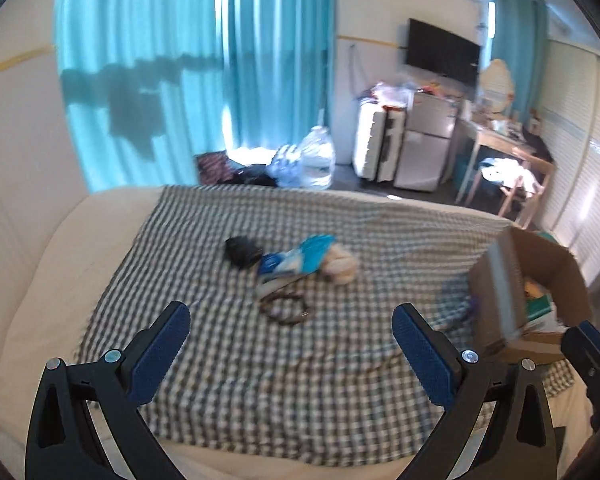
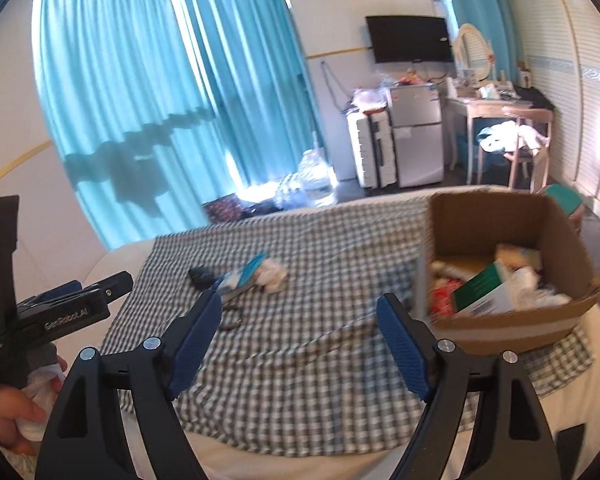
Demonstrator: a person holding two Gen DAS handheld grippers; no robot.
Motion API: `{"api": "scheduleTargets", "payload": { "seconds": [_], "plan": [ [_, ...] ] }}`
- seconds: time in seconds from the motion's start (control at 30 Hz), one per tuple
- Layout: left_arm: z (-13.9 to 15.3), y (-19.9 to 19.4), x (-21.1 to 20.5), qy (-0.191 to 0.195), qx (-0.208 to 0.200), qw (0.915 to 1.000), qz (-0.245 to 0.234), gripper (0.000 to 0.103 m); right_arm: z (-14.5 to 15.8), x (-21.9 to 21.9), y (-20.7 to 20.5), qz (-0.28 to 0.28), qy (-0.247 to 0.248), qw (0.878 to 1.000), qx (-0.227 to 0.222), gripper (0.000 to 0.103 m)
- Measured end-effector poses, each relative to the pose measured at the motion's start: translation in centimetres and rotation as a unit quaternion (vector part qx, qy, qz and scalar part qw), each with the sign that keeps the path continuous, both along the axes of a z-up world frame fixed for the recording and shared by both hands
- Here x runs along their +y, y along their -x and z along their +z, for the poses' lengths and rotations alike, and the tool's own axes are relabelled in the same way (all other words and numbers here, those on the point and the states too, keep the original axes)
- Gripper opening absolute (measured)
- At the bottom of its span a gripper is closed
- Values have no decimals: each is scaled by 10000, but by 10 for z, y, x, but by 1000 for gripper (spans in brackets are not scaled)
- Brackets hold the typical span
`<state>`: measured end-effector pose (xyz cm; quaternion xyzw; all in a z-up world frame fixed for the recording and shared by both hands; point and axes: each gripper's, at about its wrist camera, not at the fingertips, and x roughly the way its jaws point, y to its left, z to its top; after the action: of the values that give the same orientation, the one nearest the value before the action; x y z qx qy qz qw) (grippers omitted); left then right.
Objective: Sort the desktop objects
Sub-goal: 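Withdraw both open tools from the box back over the cloth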
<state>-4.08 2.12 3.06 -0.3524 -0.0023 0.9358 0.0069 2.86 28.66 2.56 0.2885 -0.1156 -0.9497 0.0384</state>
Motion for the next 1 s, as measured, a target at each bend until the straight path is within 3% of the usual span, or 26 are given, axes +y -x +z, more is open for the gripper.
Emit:
{"api": "scheduleTargets", "payload": {
  "seconds": [0.2, 0.37, 0.7, 1.0],
  "plan": [
    [-38, -4, -37, 129, -93, 9992, 354, 103, -27, -32, 14, 203, -129, 9994, -247, 80],
    [-66, 3, -47, 95, -296, 9989, 347, 103, -48, -47, 23, 266, -178, 9985, -452, 80],
    [-113, 30, -40, -107, -619, 9980, 76, 103, -79, -53, 49, 338, -214, 9949, -921, 80],
    [-147, 60, -28, -136, -870, 9959, 217, 103, -106, -47, 74, 254, -146, 9927, -1170, 80]
  ]
}}
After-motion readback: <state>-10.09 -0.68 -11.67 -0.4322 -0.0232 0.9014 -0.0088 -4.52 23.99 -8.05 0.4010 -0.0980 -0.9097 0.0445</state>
